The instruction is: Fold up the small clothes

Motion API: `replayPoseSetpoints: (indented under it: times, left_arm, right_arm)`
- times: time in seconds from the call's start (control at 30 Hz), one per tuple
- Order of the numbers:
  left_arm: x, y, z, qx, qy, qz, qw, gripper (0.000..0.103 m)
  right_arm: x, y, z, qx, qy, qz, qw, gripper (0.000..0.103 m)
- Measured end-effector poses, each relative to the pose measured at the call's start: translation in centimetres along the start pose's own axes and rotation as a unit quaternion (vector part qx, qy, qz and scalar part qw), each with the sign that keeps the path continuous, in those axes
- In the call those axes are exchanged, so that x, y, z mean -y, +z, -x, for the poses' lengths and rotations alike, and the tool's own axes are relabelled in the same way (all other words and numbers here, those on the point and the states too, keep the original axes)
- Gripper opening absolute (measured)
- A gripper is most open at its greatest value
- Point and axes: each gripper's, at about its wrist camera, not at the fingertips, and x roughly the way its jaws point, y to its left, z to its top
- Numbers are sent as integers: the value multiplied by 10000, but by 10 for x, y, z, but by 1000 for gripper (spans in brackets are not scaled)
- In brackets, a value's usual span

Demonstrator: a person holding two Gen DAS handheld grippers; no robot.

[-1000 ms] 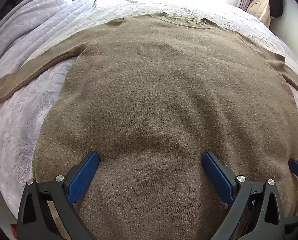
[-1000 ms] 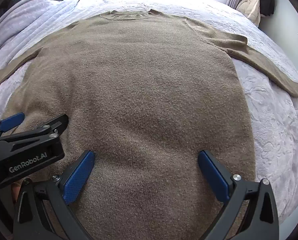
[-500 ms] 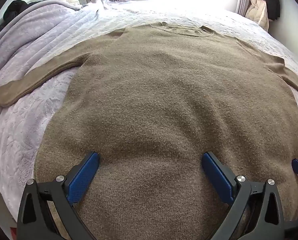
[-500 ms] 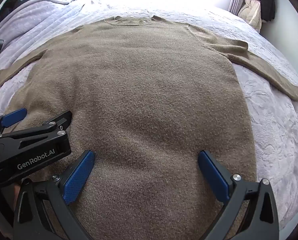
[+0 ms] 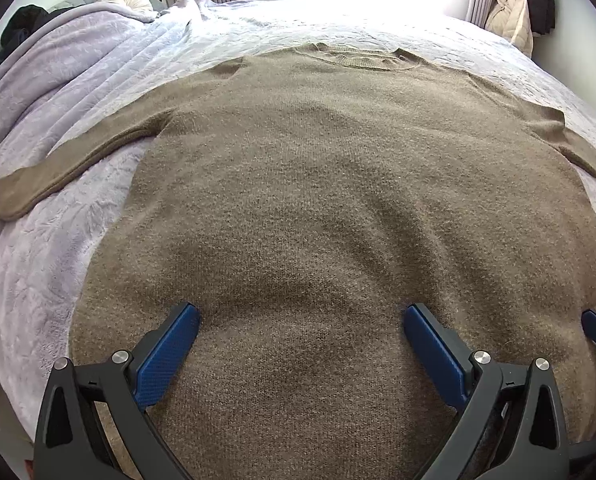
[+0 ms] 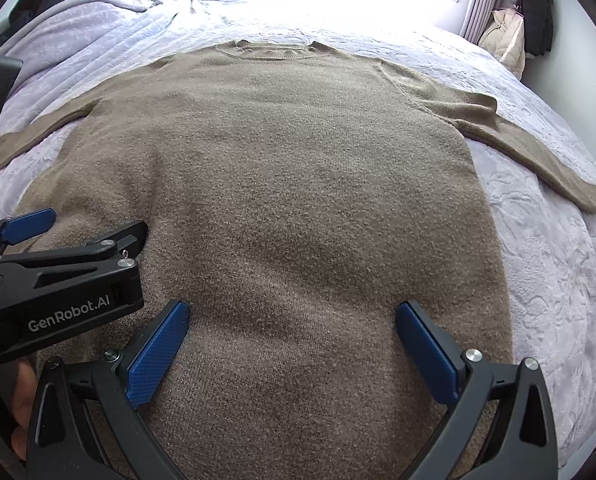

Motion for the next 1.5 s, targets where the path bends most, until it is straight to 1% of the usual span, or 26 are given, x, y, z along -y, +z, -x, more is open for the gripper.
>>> replayPoseSetpoints:
  times: [0.43,0.63,0.87,0.97,1.03,1.13,1.2,1.3,1.4,1.5]
  left_arm:
    - [-3,-9,0,67,15,-67,10000,103]
    - [-2,-7,2,32,63,-66,10000,103]
    - [-1,-3,5,-58,79,-18,9999,103]
    - [1,-1,10,-30,90,-35,9999,103]
    - [3,0,15,6,74,-74,9999,103]
    - [5,2,20,47,4,-104,9999,103]
    - [6,3,25,85,-19,-115,9999,103]
    - [6,7,33,160,-118,-52,9998,103]
    - [8,16,34,159,-238,-38,9996,103]
    - [14,32,30,128,-218,-43,9997,103]
  right_arm:
    - [-3,-1,-2,4,-40,-14,10000,103]
    - [-2,-5,-1,27,-36,-1,10000,103]
    - [-1,-2,-1,8,-22,4,10000,103]
    - [2,1,2,-23,53,-108,9999,103]
    - [3,2,6,45,30,-107,9999,103]
    - [3,3,12,181,-151,-65,9997,103]
    - [5,5,17,303,-192,-49,9993,103]
    - [10,9,27,527,-144,-35,9985,103]
    - [15,15,30,655,35,-22,9978,103]
    - [27,22,29,721,-16,-89,9974,103]
